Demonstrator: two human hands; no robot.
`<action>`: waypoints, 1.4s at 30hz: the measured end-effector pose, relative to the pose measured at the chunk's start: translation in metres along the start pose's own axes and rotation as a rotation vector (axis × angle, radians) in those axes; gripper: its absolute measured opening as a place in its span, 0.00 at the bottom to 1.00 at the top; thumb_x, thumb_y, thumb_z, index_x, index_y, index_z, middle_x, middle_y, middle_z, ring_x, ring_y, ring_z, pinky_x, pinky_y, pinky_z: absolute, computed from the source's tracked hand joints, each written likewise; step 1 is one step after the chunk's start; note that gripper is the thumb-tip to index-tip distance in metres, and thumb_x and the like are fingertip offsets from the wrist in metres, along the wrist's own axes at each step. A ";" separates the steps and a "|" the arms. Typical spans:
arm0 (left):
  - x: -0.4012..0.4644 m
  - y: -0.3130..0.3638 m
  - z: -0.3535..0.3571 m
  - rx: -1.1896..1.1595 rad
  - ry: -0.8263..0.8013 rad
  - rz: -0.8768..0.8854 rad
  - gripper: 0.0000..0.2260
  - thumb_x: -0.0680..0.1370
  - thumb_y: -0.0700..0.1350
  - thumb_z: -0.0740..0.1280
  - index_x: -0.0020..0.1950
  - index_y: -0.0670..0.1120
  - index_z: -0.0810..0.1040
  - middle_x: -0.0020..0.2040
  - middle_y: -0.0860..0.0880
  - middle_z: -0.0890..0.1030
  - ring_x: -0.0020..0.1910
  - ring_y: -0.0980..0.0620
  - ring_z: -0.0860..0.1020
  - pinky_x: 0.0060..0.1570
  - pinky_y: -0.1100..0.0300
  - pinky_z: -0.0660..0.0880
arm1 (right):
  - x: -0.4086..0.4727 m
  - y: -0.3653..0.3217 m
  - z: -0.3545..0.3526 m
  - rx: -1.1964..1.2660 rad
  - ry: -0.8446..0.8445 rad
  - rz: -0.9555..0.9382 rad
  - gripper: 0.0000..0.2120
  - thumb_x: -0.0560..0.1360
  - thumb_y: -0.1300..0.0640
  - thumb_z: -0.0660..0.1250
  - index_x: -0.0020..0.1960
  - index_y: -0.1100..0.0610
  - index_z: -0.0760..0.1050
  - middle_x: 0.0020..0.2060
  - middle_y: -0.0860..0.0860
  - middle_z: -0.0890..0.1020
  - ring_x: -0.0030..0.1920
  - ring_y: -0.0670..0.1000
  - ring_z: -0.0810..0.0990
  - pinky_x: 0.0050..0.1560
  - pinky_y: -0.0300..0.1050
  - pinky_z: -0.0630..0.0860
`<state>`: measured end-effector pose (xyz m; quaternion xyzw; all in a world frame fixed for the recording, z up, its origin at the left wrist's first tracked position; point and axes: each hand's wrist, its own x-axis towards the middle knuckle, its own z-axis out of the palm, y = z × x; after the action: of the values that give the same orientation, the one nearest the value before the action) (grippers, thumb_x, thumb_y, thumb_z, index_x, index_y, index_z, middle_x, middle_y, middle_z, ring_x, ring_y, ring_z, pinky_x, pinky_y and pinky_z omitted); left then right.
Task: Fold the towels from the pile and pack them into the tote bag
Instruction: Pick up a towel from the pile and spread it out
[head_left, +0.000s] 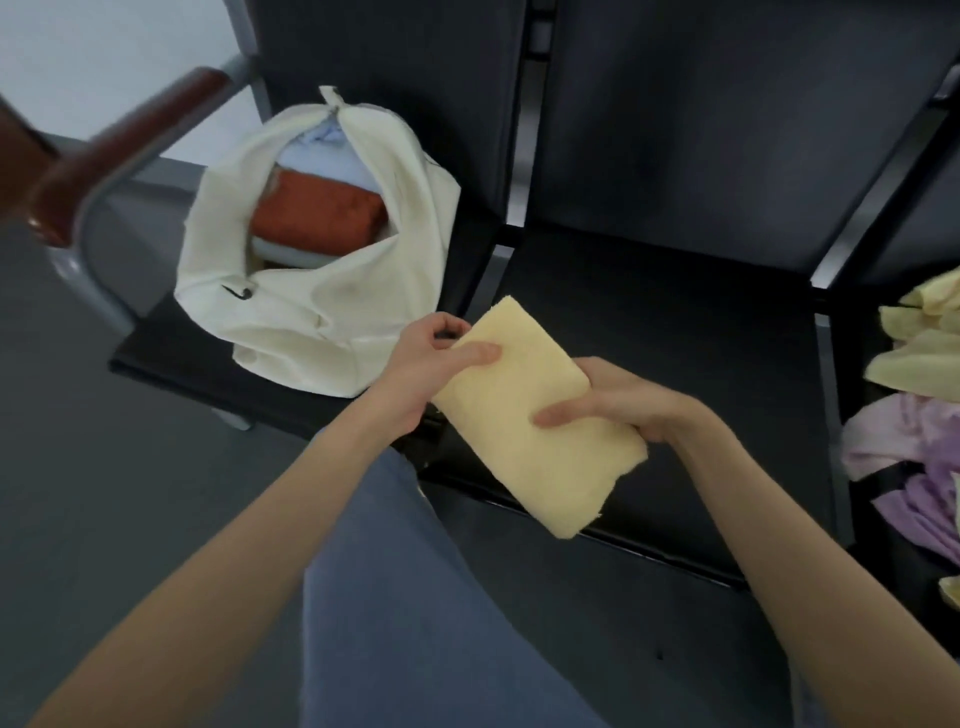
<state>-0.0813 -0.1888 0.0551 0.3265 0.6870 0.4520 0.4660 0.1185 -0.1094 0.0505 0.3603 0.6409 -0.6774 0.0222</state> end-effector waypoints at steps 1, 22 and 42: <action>0.003 -0.001 -0.012 -0.022 0.028 -0.007 0.12 0.69 0.44 0.77 0.48 0.44 0.78 0.46 0.43 0.83 0.45 0.46 0.82 0.39 0.55 0.76 | 0.013 -0.008 0.007 0.003 -0.013 0.007 0.20 0.70 0.57 0.74 0.61 0.54 0.75 0.52 0.52 0.84 0.52 0.52 0.83 0.50 0.51 0.81; 0.109 -0.070 -0.249 1.684 0.186 0.587 0.33 0.55 0.30 0.74 0.57 0.53 0.81 0.39 0.49 0.77 0.45 0.45 0.79 0.58 0.32 0.69 | 0.286 -0.237 0.047 -0.697 0.273 -0.495 0.12 0.80 0.51 0.61 0.57 0.59 0.73 0.52 0.53 0.78 0.53 0.52 0.77 0.54 0.48 0.73; 0.124 -0.078 -0.302 1.600 0.087 0.379 0.22 0.70 0.46 0.73 0.62 0.54 0.73 0.55 0.57 0.78 0.61 0.51 0.75 0.72 0.39 0.56 | 0.405 -0.180 0.073 -1.110 -0.188 -0.122 0.17 0.75 0.61 0.65 0.64 0.55 0.73 0.57 0.50 0.78 0.57 0.51 0.76 0.58 0.49 0.75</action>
<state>-0.4096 -0.2065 -0.0124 0.6526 0.7520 -0.0910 -0.0189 -0.3031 0.0326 -0.0118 0.1953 0.9159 -0.2681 0.2262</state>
